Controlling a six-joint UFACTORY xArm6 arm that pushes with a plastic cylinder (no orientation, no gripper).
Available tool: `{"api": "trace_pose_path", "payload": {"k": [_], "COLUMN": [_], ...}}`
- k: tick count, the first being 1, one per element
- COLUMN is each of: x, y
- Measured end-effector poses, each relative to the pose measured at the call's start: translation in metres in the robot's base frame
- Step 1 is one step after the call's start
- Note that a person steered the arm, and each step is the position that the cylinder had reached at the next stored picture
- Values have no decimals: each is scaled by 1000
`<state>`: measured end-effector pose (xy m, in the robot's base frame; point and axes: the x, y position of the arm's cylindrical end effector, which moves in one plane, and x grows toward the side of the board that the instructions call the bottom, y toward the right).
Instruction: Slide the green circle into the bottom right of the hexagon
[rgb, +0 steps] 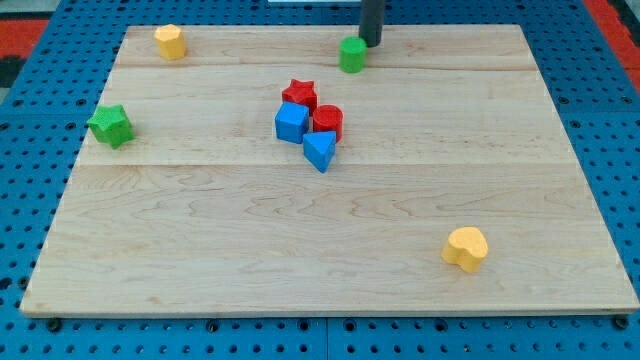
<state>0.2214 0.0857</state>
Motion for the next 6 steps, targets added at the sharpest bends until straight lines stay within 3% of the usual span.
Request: {"api": "trace_pose_path", "payload": {"k": [1, 3, 4, 5, 6], "x": [19, 45, 49, 8, 12], "y": [47, -73, -88, -176, -178]}}
